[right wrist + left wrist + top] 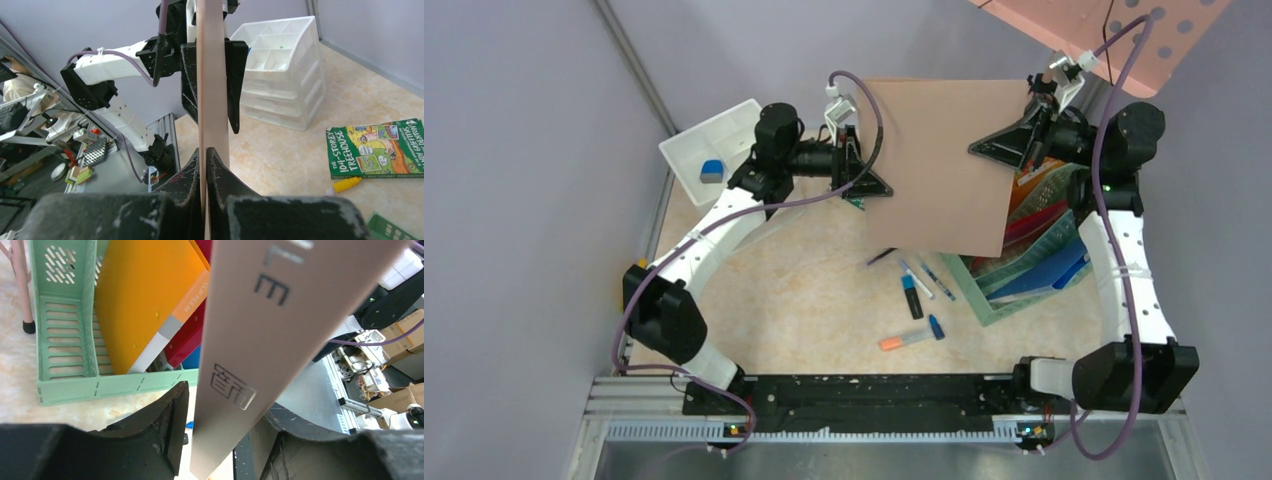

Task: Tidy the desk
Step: Place the folder in the storage box.

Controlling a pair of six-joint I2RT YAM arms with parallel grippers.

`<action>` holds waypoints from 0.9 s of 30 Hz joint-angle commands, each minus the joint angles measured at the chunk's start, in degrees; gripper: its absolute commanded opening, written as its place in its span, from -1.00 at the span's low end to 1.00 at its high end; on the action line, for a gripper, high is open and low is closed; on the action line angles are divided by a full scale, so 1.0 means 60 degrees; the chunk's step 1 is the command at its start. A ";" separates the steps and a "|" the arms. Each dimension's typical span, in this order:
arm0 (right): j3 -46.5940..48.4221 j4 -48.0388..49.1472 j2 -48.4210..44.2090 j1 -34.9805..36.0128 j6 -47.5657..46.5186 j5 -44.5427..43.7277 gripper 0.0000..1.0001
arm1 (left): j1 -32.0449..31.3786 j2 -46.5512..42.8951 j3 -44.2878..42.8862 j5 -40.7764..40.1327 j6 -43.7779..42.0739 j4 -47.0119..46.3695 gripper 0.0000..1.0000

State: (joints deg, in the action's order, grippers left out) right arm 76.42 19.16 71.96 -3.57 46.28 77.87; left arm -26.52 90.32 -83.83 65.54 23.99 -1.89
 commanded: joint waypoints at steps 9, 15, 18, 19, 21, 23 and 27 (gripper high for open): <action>-0.0468 0.1407 0.0081 -0.0098 0.0910 -0.0315 -1.00 | 0.0041 0.0023 -0.0177 0.0339 0.2580 -0.3884 -0.18; -0.0508 0.1746 0.0105 -0.0166 0.1231 -0.0383 -1.00 | 0.0045 -0.0105 0.0188 0.0395 0.2525 -0.3924 -0.28; -0.0670 0.1994 0.0147 -0.0170 0.1388 -0.0425 -1.00 | 0.0045 -0.0170 0.0257 0.0427 0.2571 -0.3954 -0.79; -0.0733 0.2029 0.0158 -0.0181 0.1409 -0.0433 -1.00 | 0.0045 -0.0186 0.0264 0.0449 0.2659 -0.4049 -1.00; -0.0843 0.1994 0.0141 -0.0193 0.1392 -0.0484 -1.00 | 0.0045 -0.0231 0.0267 0.0401 0.2748 -0.4141 -1.00; -0.0895 0.1751 0.0092 -0.0262 0.1260 -0.0526 -0.93 | 0.0048 -0.0310 0.0276 0.0256 0.2724 -0.4167 -1.00; -0.0777 0.1187 0.0004 -0.0587 0.1008 -0.0496 -0.38 | 0.0174 -0.0379 0.0037 -0.0104 0.2510 -0.3781 -1.00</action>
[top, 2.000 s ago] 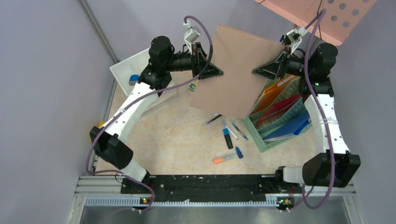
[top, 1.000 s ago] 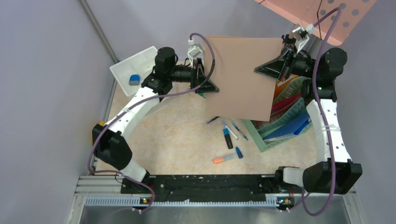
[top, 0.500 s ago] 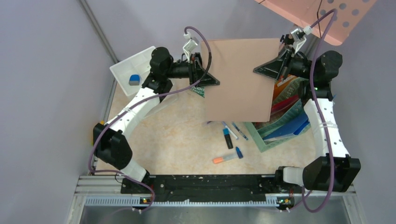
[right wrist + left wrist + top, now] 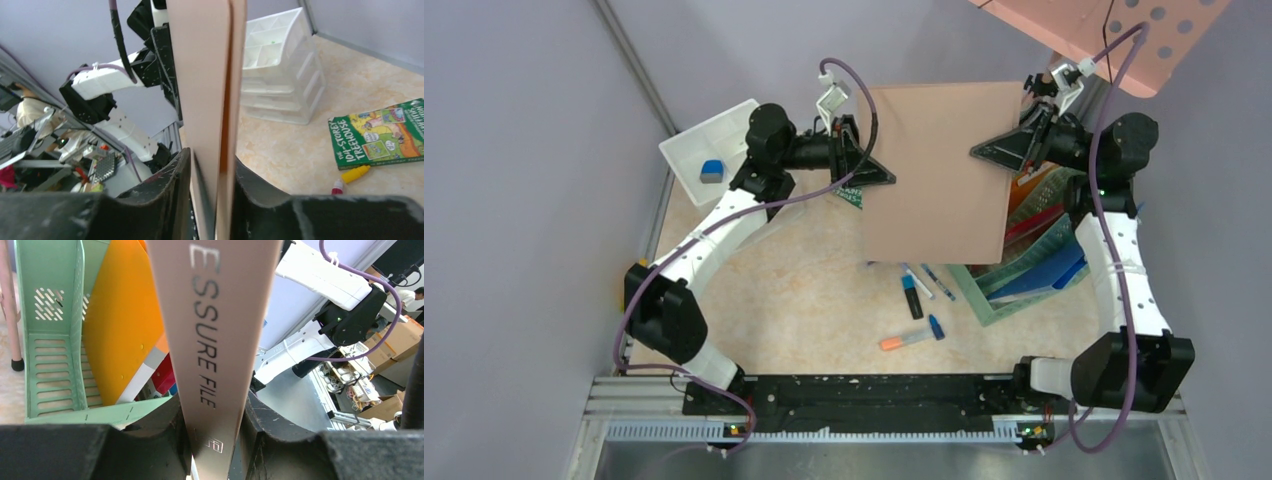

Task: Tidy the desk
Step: Place the folder in the storage box.

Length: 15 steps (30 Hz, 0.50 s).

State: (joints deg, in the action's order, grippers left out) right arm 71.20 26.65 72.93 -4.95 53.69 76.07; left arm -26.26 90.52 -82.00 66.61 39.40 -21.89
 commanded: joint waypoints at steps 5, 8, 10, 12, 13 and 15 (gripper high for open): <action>0.0175 -0.0313 -0.0171 -0.0421 -0.0246 -0.0258 0.30 | 0.0455 -0.0428 -0.0615 -0.0696 -0.0109 -0.0016 -1.00; 0.0262 -0.0409 -0.0133 -0.0466 -0.0291 -0.0266 0.64 | 0.0718 -0.0486 -0.0766 -0.0909 -0.0096 0.0075 -1.00; 0.0478 -0.0485 -0.0096 -0.0572 -0.0304 -0.0215 0.76 | 0.0924 -0.0516 -0.0931 -0.1022 -0.0086 0.0105 -1.00; 0.0794 -0.0568 -0.0058 -0.0776 -0.0266 -0.0125 0.80 | 0.1195 -0.0521 -0.1214 -0.1149 -0.0082 0.0167 -1.00; 0.0992 -0.0626 -0.0048 -0.0917 -0.0259 -0.0079 0.80 | 0.1309 -0.0504 -0.1392 -0.1219 -0.0107 0.0214 -1.00; 0.1429 -0.0872 0.0022 -0.1193 -0.0249 0.0035 0.81 | 0.1420 -0.0389 -0.1904 -0.1440 -0.0455 0.0610 -1.00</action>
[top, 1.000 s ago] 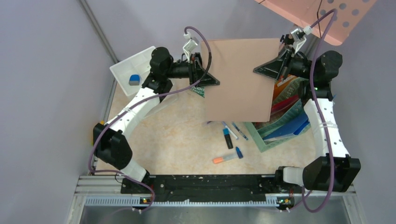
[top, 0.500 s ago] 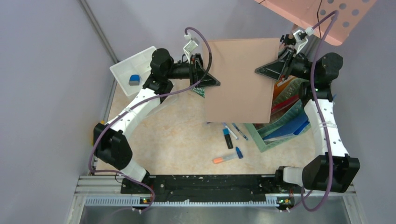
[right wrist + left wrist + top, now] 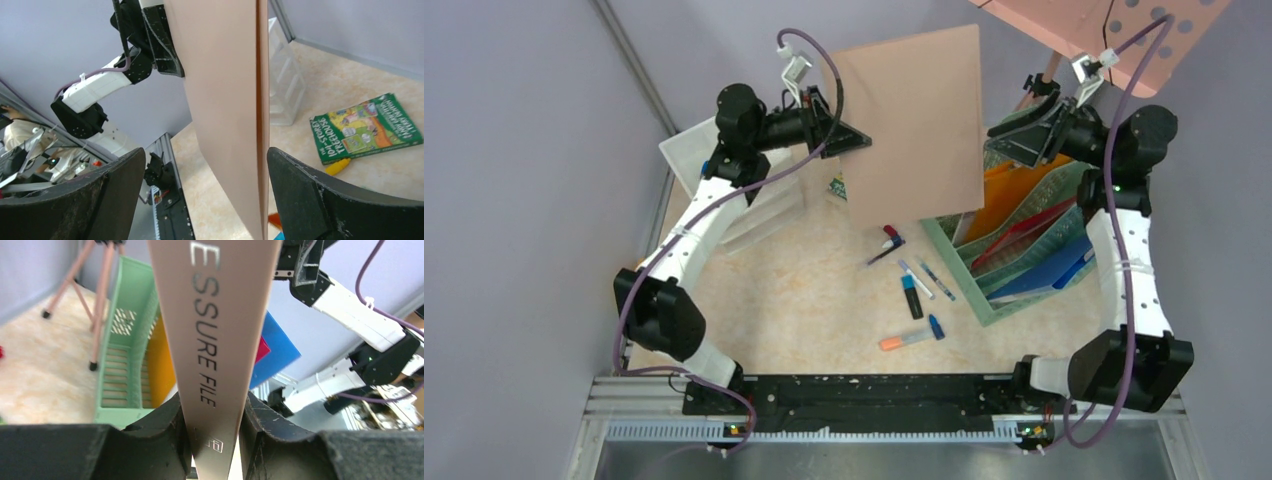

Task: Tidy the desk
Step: Place the folder in the storage box.

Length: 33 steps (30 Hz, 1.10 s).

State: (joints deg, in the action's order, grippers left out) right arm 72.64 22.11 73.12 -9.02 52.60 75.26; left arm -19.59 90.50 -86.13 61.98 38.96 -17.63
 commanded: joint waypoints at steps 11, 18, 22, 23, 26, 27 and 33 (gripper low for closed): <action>0.1762 -0.0657 0.0013 -0.1218 -0.0059 0.0455 0.81 | 0.0403 0.0495 -0.3674 -0.0310 -0.0317 0.0513 -1.00; 0.1587 -0.0686 0.0074 -0.1274 -0.0065 0.0442 0.81 | 0.0628 0.0526 -0.3659 -0.1747 -0.1208 0.0758 -1.00; 0.1432 -0.0697 0.0006 -0.1390 -0.0098 0.0479 0.81 | 0.0649 0.0948 -0.3850 -0.2097 -0.1611 0.0834 -1.00; 0.1388 -0.0717 -0.0025 -0.1444 -0.0095 0.0488 0.81 | 0.0644 0.1013 -0.3827 -0.2150 -0.1639 0.0752 -1.00; 0.1288 -0.0746 -0.0097 -0.1625 -0.0110 0.0512 0.81 | 0.0623 0.1204 -0.3708 -0.2420 -0.2043 0.0671 -1.00; 0.1246 -0.0758 -0.0125 -0.1637 -0.0109 0.0516 0.81 | 0.0616 0.1275 -0.3671 -0.2569 -0.2257 0.0684 -1.00; 0.1136 -0.1038 -0.0231 -0.1695 -0.0280 0.0438 0.82 | 0.0381 0.1927 -0.3590 -0.2366 -0.2131 0.0212 -1.00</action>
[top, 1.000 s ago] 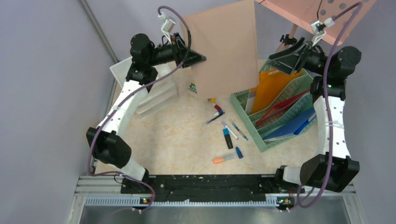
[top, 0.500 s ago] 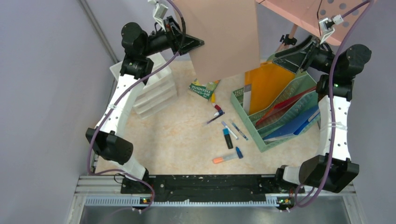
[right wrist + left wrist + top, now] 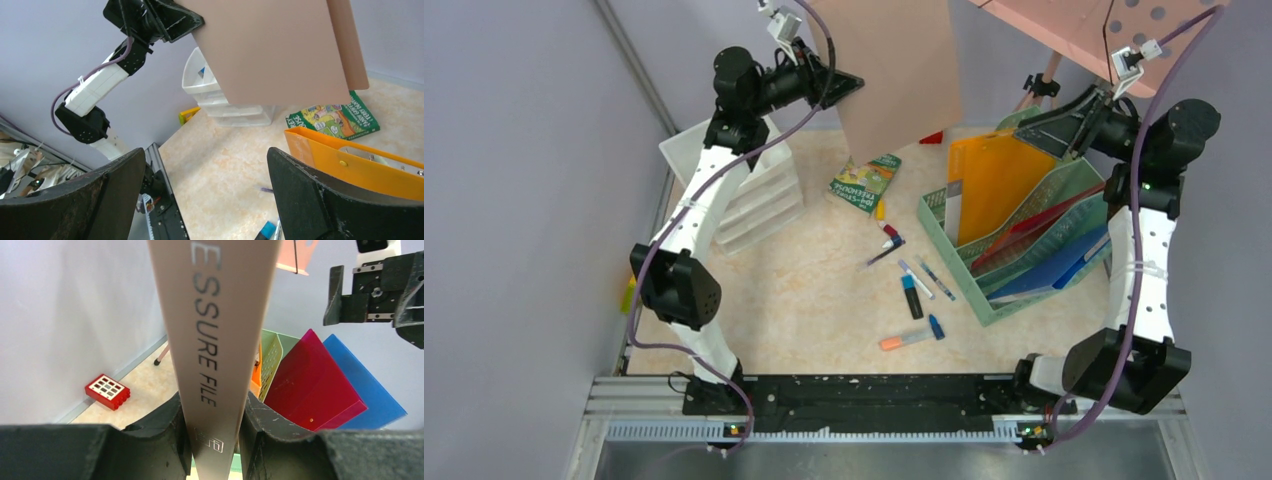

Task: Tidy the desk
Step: Place the folder in the storage box.

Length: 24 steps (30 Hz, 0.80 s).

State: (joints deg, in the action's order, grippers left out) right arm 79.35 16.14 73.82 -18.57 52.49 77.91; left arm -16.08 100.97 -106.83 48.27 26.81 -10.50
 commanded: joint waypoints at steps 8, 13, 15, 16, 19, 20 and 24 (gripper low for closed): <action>0.0419 -0.0658 -0.0233 -0.0778 -0.0576 0.0204 0.82 | -0.0803 -0.0470 0.1763 0.1018 0.0976 -0.2105 -1.00; 0.0498 -0.0669 -0.0032 -0.1047 -0.0618 0.0192 0.82 | -0.1096 -0.0805 0.2522 0.1356 0.1016 -0.2271 -1.00; 0.0436 -0.0689 0.0037 -0.1114 -0.0673 0.0184 0.82 | -0.1261 -0.0850 0.2600 0.1482 0.0891 -0.2182 -1.00; 0.0397 -0.0708 0.0075 -0.1156 -0.0720 0.0177 0.82 | -0.1361 -0.0860 0.2576 0.1506 0.0798 -0.2077 -1.00; 0.0322 -0.0756 0.0192 -0.1265 -0.0825 0.0159 0.82 | -0.1597 -0.0824 0.2389 0.1443 0.0340 -0.1680 -1.00; 0.0308 -0.0757 0.0254 -0.1285 -0.0840 0.0139 0.82 | -0.1697 -0.0780 0.2269 0.1382 0.0141 -0.1522 -1.00; 0.0295 -0.0858 0.0480 -0.1329 -0.1027 0.0098 0.82 | -0.2154 -0.0474 0.1754 0.0894 -0.1171 -0.0472 -1.00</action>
State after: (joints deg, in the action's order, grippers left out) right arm 79.31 10.92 75.61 -25.74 48.38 78.54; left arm -26.48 100.18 -91.53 55.33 27.53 -15.31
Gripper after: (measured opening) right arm 0.908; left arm 0.375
